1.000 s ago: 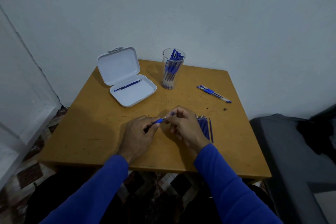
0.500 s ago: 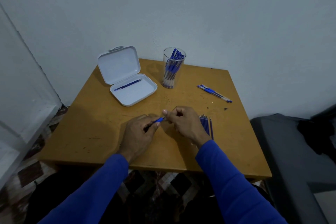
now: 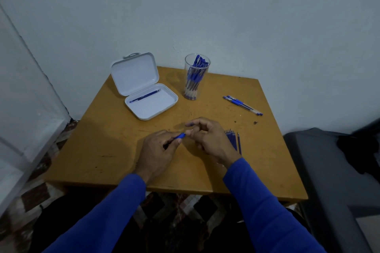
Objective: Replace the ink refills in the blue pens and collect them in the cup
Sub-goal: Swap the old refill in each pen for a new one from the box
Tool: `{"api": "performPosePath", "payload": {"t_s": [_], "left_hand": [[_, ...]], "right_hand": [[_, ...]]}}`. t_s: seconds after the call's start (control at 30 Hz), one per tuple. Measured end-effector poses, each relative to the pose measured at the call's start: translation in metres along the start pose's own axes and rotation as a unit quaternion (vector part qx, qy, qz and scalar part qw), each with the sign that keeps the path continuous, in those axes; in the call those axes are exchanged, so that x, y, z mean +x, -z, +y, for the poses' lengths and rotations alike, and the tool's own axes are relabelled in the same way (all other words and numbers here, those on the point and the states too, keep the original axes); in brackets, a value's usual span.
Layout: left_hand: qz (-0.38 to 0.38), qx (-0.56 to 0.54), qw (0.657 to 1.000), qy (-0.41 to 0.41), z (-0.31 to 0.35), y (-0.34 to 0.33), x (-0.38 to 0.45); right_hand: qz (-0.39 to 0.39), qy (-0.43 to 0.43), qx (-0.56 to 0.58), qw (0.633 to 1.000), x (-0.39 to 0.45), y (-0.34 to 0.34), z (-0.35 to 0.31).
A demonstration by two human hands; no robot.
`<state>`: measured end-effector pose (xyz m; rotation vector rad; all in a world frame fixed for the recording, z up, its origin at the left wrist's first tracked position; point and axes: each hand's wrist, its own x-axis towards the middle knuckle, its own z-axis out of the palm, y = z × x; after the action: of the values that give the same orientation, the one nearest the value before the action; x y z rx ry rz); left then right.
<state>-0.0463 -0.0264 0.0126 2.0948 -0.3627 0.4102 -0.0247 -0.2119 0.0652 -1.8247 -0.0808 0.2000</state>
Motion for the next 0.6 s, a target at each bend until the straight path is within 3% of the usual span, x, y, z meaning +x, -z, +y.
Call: {"api": "performPosePath", "payload": {"t_s": [0.23,0.4,0.6], "left_hand": [[-0.001,0.000,1.000,-0.004,-0.0003,-0.0005,-0.0004],[-0.003,0.000,1.000,-0.003,-0.0012,-0.0008,0.0002],[-0.001,-0.004,1.000,0.000,-0.0004,-0.0007,-0.0002]], "right_hand": [[0.041,-0.011,-0.102,0.994,0.0027,-0.0057,0.0030],[-0.008,0.000,-0.004,1.000,0.0007,-0.0005,0.0009],[0.023,-0.011,-0.078,0.997,0.0037,-0.0019,0.0021]]}}
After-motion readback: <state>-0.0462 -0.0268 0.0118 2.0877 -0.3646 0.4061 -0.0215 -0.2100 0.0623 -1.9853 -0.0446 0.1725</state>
